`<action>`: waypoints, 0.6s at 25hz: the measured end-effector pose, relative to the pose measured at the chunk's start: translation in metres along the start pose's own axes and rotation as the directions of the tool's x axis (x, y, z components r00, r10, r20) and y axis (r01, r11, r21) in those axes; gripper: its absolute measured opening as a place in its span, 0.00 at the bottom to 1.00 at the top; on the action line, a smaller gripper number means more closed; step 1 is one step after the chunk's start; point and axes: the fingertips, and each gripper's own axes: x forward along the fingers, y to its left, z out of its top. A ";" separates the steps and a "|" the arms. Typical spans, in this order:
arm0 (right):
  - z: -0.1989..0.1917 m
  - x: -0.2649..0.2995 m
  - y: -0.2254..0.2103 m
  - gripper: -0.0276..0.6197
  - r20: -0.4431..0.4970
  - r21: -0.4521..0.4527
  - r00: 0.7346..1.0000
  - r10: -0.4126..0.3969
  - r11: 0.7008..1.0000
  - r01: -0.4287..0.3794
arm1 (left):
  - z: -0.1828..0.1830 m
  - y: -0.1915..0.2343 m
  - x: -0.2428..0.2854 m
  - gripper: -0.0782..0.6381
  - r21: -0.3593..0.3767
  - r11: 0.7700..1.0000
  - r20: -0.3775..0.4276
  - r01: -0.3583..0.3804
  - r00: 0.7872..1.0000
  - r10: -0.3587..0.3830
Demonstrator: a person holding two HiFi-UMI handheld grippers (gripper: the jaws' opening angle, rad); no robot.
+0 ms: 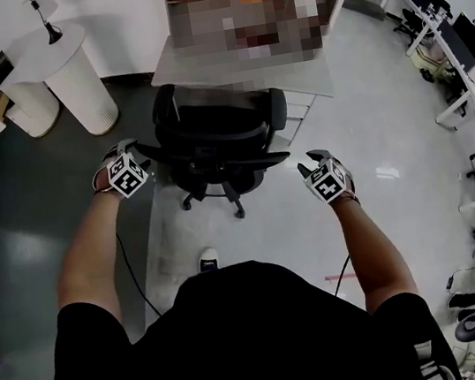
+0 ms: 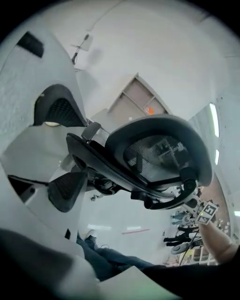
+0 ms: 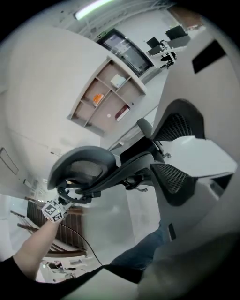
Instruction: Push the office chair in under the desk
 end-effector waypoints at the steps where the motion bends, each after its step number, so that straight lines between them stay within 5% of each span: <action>1: -0.002 -0.010 -0.005 0.28 0.024 0.023 1.000 -0.014 1.000 0.014 | 0.003 0.001 -0.009 0.53 -0.028 0.999 0.015 -0.023 1.000 0.023; 9: -0.020 -0.082 -0.033 0.14 0.225 0.242 0.968 -0.114 0.969 0.058 | 0.059 -0.015 -0.076 0.53 -0.231 0.960 0.169 -0.159 0.965 0.200; 15: -0.024 -0.122 -0.050 0.10 0.339 0.359 0.926 -0.168 0.933 0.038 | 0.129 -0.050 -0.114 0.29 -0.304 0.940 0.302 -0.157 0.919 0.252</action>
